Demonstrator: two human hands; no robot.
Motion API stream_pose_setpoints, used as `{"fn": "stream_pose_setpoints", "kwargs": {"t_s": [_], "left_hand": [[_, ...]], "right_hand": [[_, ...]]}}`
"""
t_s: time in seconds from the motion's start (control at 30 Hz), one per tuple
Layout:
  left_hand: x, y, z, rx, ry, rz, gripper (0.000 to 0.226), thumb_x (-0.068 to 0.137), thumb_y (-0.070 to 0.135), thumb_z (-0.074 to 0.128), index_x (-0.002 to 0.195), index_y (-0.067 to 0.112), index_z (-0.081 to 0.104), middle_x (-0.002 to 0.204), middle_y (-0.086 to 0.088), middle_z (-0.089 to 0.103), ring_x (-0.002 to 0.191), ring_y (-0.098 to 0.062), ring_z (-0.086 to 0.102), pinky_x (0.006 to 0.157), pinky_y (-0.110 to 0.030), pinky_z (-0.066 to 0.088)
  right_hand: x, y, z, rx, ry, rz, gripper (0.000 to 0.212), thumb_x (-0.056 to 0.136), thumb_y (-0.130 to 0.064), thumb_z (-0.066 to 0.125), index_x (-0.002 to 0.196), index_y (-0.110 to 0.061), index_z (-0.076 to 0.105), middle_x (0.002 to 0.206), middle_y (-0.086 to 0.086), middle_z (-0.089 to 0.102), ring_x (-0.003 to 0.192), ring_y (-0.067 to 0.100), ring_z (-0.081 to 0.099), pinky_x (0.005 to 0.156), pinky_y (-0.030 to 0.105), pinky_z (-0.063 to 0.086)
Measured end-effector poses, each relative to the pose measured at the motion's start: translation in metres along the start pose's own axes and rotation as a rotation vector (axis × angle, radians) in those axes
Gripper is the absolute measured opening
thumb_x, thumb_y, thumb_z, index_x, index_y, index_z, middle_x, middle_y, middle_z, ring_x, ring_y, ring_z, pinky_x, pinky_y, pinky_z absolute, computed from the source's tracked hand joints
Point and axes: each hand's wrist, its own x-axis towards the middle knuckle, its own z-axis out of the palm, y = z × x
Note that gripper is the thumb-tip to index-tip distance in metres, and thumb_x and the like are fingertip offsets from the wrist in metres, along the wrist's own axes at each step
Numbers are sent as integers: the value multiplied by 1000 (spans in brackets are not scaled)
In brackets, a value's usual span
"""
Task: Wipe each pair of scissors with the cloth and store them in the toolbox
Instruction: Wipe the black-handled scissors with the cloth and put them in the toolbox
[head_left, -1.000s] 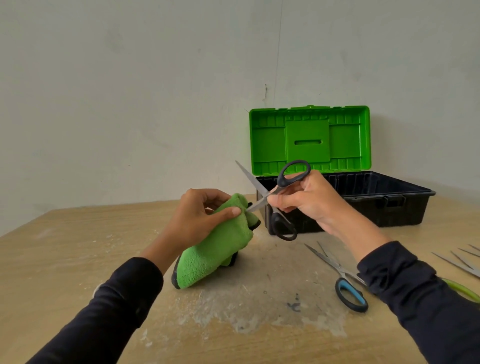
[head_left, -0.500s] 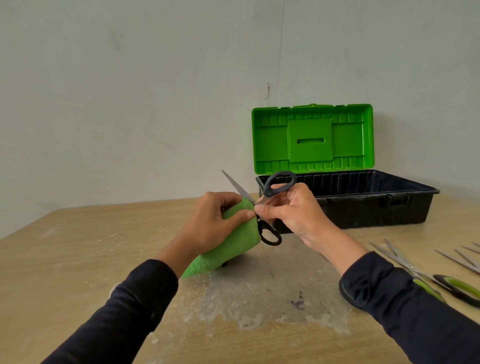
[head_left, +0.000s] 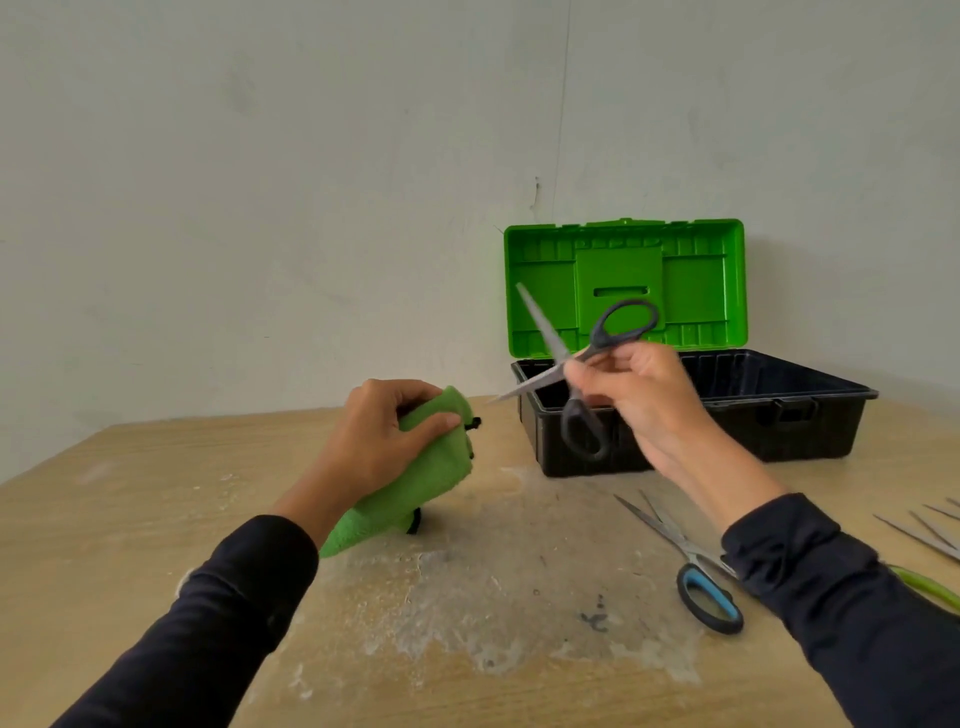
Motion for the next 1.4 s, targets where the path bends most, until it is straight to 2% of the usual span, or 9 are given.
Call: {"fn": "stream_pose_setpoints", "kwargs": {"t_s": [0.13, 0.3, 0.47, 0.67, 0.87, 0.97, 1.1, 1.2, 1.4], "left_hand": [[3, -13, -11, -222, 183, -118, 6, 78, 25, 69, 85, 26, 70, 83, 5, 73, 79, -14, 69, 70, -30, 56], [4, -7, -7, -402, 247, -128, 10, 84, 20, 64, 91, 18, 70, 72, 17, 72, 72, 0, 67, 60, -13, 51], [3, 4, -3, -477, 239, -111, 9, 86, 18, 60, 86, 22, 69, 71, 14, 72, 69, 0, 67, 58, -14, 51], [-2, 22, 18, -402, 55, -40, 15, 84, 18, 61, 94, 11, 70, 90, -10, 72, 84, -20, 68, 75, -35, 56], [-8, 29, 23, -225, -229, 20, 22, 88, 26, 57, 105, 20, 69, 91, 6, 72, 74, 0, 64, 67, -16, 51], [-8, 31, 20, -228, -344, 2, 25, 92, 25, 52, 110, 22, 67, 99, 5, 72, 84, -6, 65, 74, -19, 52], [-8, 29, 20, -192, -307, 0, 22, 85, 24, 62, 105, 21, 70, 99, 7, 72, 89, -8, 67, 80, -24, 54], [-8, 32, 22, -173, -241, 32, 16, 79, 21, 69, 96, 21, 72, 92, 7, 72, 83, -5, 67, 72, -16, 53], [-7, 34, 22, 53, -229, 124, 16, 86, 26, 61, 99, 21, 68, 88, 6, 69, 76, -6, 63, 64, -15, 48]], "right_hand": [[3, -1, -6, -276, -70, -41, 9, 83, -7, 65, 76, -12, 65, 78, 12, 63, 75, 25, 62, 74, 34, 53], [-3, 1, 2, -625, -173, -78, 14, 85, -11, 62, 73, -4, 61, 67, 7, 59, 65, 27, 63, 62, 41, 57], [-10, -1, 9, -873, -329, -108, 16, 77, -20, 69, 62, -17, 63, 65, 5, 66, 65, 23, 64, 73, 45, 55], [-13, -3, 19, -831, -279, -210, 17, 70, -20, 74, 61, -27, 62, 57, -12, 60, 56, 6, 57, 68, 41, 56], [-10, -11, 11, -741, -246, -212, 18, 67, -17, 78, 59, -24, 64, 58, -8, 62, 58, 11, 61, 66, 41, 56], [-10, -12, 9, -739, -248, -205, 16, 65, -15, 79, 59, -21, 66, 58, -4, 64, 59, 14, 63, 65, 40, 56], [-13, -12, 14, -704, -275, -211, 14, 66, -8, 78, 61, -16, 68, 61, 1, 67, 58, 13, 64, 62, 31, 56], [-16, -12, 19, -680, -288, -225, 15, 66, -1, 77, 62, -13, 69, 61, 0, 66, 56, 10, 63, 58, 23, 53], [-16, -8, 21, -641, -271, -208, 22, 68, -3, 77, 60, -20, 65, 57, -2, 65, 51, 7, 63, 57, 22, 53]]}}
